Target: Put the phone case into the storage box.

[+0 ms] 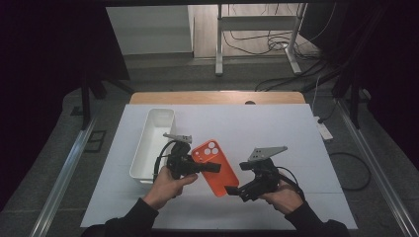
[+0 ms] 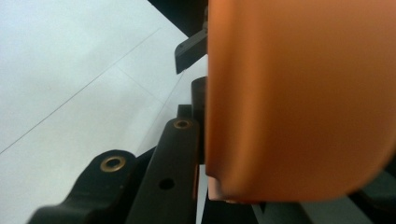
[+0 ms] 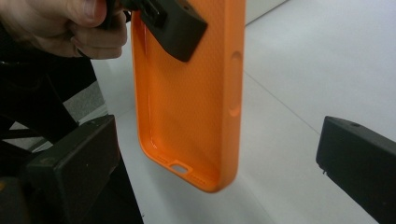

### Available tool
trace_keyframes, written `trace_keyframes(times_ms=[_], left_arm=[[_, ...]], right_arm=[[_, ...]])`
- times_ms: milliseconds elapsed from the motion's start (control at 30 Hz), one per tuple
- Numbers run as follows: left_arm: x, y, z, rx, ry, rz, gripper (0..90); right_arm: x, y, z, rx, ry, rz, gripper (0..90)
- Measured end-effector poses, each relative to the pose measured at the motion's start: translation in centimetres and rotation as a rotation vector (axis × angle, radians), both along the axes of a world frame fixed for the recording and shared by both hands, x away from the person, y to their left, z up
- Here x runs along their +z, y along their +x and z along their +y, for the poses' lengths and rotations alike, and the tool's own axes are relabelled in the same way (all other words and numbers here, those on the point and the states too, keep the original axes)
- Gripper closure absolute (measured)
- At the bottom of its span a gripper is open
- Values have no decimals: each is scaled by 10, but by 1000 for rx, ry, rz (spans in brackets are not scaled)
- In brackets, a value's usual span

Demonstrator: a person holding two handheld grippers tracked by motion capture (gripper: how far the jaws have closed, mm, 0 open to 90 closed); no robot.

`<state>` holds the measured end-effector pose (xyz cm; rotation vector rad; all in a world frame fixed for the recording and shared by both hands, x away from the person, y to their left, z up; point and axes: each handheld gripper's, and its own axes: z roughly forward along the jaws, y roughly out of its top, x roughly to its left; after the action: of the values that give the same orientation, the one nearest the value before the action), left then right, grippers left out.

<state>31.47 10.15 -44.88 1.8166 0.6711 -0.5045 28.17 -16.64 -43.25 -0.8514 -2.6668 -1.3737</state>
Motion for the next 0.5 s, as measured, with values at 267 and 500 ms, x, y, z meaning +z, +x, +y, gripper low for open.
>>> trace_keyframes(times_ms=[267,500], left_arm=[[2,-1,-5,-25,-7,-12,860],[3,-2,-8,-43,-14,-20,860]], right_arm=[[-2,1,8,23,-20,39,0],[-2,1,10,26,-20,43,126]])
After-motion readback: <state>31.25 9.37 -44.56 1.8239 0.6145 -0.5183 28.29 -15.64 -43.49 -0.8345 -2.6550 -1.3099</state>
